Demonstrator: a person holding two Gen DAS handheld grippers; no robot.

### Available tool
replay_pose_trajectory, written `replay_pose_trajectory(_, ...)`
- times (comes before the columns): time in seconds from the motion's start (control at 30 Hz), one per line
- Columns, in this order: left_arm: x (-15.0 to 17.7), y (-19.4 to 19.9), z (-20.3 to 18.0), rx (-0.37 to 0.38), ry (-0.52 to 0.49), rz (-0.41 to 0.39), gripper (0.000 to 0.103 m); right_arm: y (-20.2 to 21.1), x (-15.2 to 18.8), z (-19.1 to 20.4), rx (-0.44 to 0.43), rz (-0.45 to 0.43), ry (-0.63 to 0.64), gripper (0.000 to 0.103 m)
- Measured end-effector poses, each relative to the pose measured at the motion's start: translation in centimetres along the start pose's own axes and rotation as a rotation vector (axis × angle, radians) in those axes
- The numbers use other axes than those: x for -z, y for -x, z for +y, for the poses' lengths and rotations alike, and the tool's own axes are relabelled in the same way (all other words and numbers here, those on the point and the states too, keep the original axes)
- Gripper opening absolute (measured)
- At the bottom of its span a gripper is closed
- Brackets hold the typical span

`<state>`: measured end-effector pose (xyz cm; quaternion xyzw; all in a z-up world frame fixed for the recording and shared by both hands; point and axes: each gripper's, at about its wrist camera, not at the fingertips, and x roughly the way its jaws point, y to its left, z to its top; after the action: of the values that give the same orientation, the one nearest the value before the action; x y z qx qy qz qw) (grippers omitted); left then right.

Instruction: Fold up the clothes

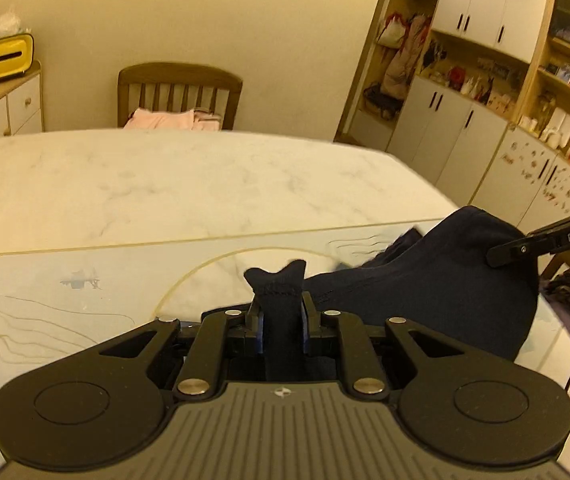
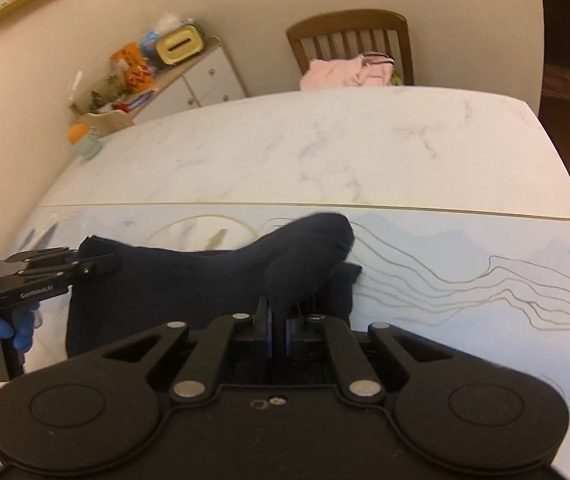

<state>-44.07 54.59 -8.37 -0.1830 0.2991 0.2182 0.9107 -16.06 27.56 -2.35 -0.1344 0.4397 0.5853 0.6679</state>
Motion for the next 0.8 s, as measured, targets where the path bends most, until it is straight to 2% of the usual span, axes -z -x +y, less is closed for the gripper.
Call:
replay_pose_trajectory(0.1, 0.6, -2.1, 0.5, -0.020, -0.011, 0.042, 0.014, -3.0, 0.6, -1.1, -0.001, 0.050, -0.029, 0.103)
replay_pose_trajectory(0.17, 0.8, -2.5, 0.6, -0.018, -0.005, 0.049, 0.014, -3.9, 0.8, -1.6, -0.006, 0.053, -0.036, 0.103)
replay_pose_trajectory(0.33, 0.2, -1.8, 1.6, 0.021, 0.032, 0.086, 0.016, -2.9, 0.5, -2.8, -0.020, 0.067, -0.058, 0.103)
replay_pose_trajectory(0.37, 0.0, -1.2, 1.9, 0.028, 0.046, 0.092, 0.020, -2.3, 0.4, -2.7, -0.013, 0.064, -0.055, 0.103)
replay_pose_trajectory(0.43, -0.4, 0.3, 2.4, 0.007, 0.048, 0.090, 0.038, -0.6, 0.2, -2.6, -0.006, 0.047, -0.042, 0.103)
replay_pose_trajectory(0.47, -0.3, 1.2, 2.5, -0.004, 0.042, 0.077, 0.057, 0.3, 0.1, -2.5, 0.003, 0.038, -0.032, 0.103)
replay_pose_trajectory(0.5, -0.3, 2.2, 2.5, -0.015, 0.036, 0.063, 0.067, 1.2, 0.1, -2.4, 0.017, 0.026, -0.022, 0.103)
replay_pose_trajectory(0.57, -0.2, 4.1, 2.6, -0.027, 0.024, 0.037, 0.067, 2.6, 0.1, -2.0, 0.050, 0.001, 0.007, 0.103)
replay_pose_trajectory(0.63, 0.0, 5.4, 1.6, 0.001, -0.013, 0.016, 0.067, 4.0, 0.1, -1.4, 0.078, -0.038, 0.030, 0.103)
replay_pose_trajectory(0.73, 0.4, 6.5, -0.8, 0.066, -0.099, 0.001, 0.067, 4.7, 0.6, 1.0, 0.054, -0.027, 0.144, 0.103)
replay_pose_trajectory(0.8, 1.0, 6.4, -2.8, 0.111, -0.177, 0.002, 0.067, 3.8, 1.3, 3.0, 0.030, 0.020, 0.250, 0.103)
